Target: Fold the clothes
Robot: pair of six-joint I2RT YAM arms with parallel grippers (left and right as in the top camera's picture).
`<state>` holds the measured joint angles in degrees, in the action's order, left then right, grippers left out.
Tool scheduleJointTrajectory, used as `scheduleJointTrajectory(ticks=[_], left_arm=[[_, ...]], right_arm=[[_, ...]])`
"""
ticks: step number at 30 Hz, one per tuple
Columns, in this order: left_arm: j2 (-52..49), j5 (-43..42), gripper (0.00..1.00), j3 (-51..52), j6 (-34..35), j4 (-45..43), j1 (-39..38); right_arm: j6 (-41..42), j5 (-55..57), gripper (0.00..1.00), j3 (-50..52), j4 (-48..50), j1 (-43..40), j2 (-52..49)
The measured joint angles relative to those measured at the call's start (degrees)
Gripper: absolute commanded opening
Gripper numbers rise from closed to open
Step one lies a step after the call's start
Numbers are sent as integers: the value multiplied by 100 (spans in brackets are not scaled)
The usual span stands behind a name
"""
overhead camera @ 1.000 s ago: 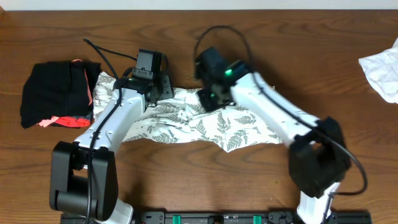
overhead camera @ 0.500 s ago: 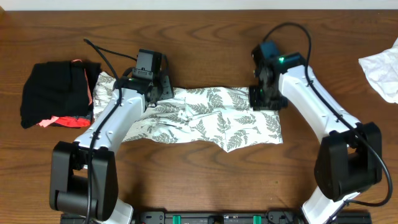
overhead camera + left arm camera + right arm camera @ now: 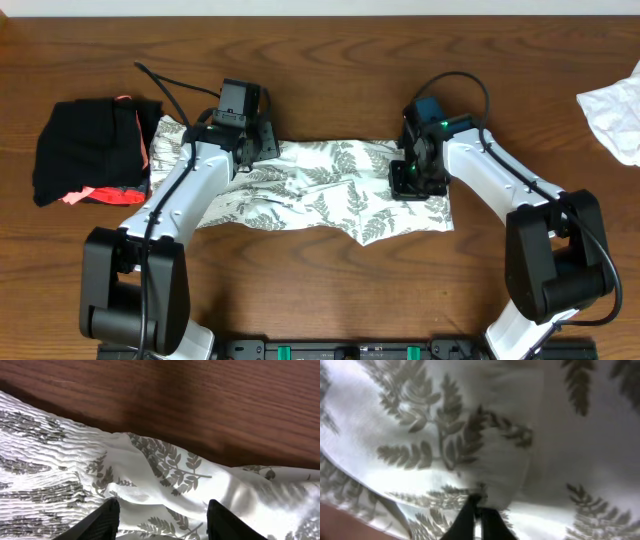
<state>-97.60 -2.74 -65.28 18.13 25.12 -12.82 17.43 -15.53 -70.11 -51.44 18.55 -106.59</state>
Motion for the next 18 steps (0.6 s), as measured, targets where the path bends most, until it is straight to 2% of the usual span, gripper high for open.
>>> scheduleJointTrajectory(ticks=[6, 10, 14, 18], left_arm=[[0, -2, 57, 0, 0, 0, 0], [0, 0, 57, 0, 0, 0, 0], [0, -2, 57, 0, 0, 0, 0], [0, -2, 57, 0, 0, 2, 0]], right_arm=[[-164, -260, 1, -24, 138, 55, 0], [-236, -297, 5, -96, 291, 142, 127], [-260, -321, 15, -168, 293, 151, 289], [-278, -138, 17, -186, 87, 151, 306]])
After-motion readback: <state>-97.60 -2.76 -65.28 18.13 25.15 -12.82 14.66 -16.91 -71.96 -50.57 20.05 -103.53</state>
